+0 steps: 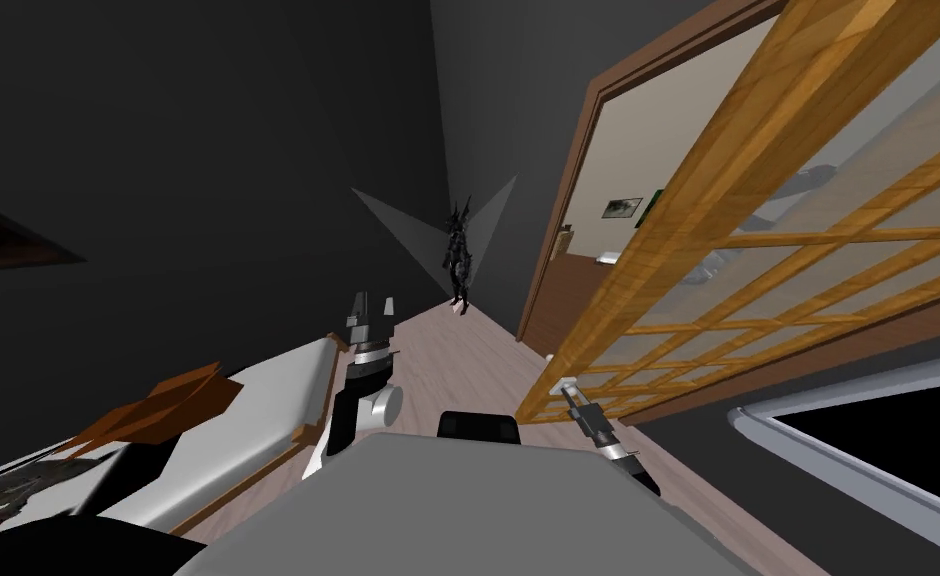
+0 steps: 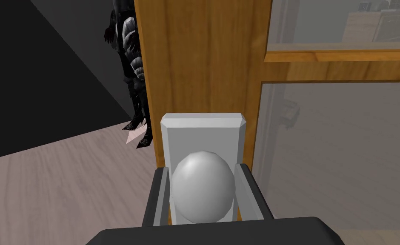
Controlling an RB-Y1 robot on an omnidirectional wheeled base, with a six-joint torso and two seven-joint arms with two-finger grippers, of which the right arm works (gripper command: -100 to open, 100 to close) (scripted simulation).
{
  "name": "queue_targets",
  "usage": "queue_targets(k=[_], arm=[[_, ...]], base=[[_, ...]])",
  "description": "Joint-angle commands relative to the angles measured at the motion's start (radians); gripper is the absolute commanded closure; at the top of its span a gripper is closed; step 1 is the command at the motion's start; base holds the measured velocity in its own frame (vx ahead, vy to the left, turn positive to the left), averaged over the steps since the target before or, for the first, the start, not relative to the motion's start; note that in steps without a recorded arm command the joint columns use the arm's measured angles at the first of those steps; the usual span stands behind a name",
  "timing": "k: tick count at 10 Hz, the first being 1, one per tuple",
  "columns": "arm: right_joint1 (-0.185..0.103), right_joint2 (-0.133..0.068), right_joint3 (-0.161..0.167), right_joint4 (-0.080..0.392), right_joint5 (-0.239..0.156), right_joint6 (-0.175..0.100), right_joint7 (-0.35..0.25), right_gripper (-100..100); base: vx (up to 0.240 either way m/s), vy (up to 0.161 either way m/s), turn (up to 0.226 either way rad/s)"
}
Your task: Pull the door open
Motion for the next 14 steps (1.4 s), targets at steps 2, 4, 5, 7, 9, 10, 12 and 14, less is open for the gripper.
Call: queue_targets(k=[2, 4, 5, 7, 9, 10, 12, 14], arm=[[-0.004, 0.009, 0.001, 0.051, -0.001, -0.037, -0.003, 100], [0.028, 0.011, -0.004, 0.066, -0.012, -0.077, 0.000, 100], [0.045, 0.012, -0.007, 0.074, -0.018, -0.099, 0.002, 100], [0.062, 0.013, -0.009, 0.048, -0.024, -0.120, 0.003, 100], [0.062, 0.013, -0.009, 0.082, -0.024, -0.120, 0.003, 100], [0.095, 0.015, -0.015, 0.098, -0.036, -0.162, 0.006, 100], [0.111, 0.016, -0.017, 0.106, -0.041, -0.181, 0.008, 100], [0.125, 0.017, -0.019, 0.113, -0.046, -0.200, 0.009, 100]], base=[[-0.026, -0.017, 0.014], [-0.056, -0.045, 0.210], [-0.071, -0.049, 0.174], [-0.078, -0.047, 0.125], [-0.016, 0.004, -0.006], [-0.065, -0.021, 0.269], [-0.101, -0.055, 0.192], [-0.079, -0.013, 0.079]])
